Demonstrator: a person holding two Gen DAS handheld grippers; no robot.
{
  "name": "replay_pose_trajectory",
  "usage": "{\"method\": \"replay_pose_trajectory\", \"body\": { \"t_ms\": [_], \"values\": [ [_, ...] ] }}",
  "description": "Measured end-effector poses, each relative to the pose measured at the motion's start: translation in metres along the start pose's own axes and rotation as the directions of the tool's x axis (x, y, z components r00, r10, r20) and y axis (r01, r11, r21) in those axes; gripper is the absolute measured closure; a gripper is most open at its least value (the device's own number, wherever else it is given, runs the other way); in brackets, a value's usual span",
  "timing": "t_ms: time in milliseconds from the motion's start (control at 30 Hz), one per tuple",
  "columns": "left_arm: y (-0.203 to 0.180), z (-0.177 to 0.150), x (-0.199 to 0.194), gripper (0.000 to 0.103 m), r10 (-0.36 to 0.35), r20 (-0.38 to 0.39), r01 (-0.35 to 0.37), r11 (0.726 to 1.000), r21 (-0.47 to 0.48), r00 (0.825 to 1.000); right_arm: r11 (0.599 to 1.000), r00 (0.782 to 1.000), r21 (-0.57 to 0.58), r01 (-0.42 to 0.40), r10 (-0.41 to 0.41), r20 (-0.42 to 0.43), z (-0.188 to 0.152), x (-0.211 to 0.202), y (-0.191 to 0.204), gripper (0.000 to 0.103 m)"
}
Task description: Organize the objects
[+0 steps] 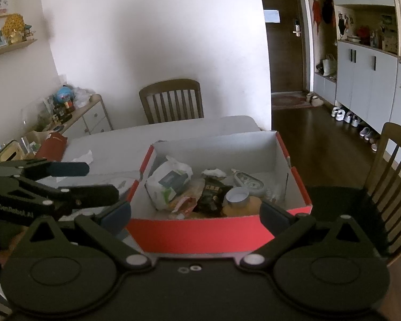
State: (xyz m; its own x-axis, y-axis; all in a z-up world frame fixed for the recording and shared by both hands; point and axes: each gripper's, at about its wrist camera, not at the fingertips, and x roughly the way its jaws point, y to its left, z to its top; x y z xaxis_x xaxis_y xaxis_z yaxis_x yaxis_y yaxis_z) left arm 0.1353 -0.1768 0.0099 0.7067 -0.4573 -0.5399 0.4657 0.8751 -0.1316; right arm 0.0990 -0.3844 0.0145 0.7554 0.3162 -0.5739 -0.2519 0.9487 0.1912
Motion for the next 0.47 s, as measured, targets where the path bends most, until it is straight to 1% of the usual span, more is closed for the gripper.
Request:
{"method": "replay_pose_trajectory", "body": {
  "t_ms": [33, 233, 467],
  "values": [
    [-0.001, -0.0003, -0.0001, 0.0, 0.013, 0.002, -0.013, 1.0, 0.009, 1.0, 1.0, 1.0, -0.002, 0.001, -0.001, -0.002, -0.0003, -0.0005, 0.0002, 0.0],
    [-0.0068, -0.002, 0.0011, 0.0, 0.013, -0.001, -0.013, 0.999, 0.043, 1.0, 1.0, 1.0, -0.006, 0.009, -0.01, -0.009, -0.0015, -0.0016, -0.0015, 0.0],
    [-0.0043, -0.0016, 0.0015, 0.0, 0.002, -0.006, -0.002, 0.999, 0.032, 1.0, 1.0, 1.0, 0.002, 0.018, -0.018, -0.005, 0.0, -0.0037, -0.0054, 0.0]
  ]
}}
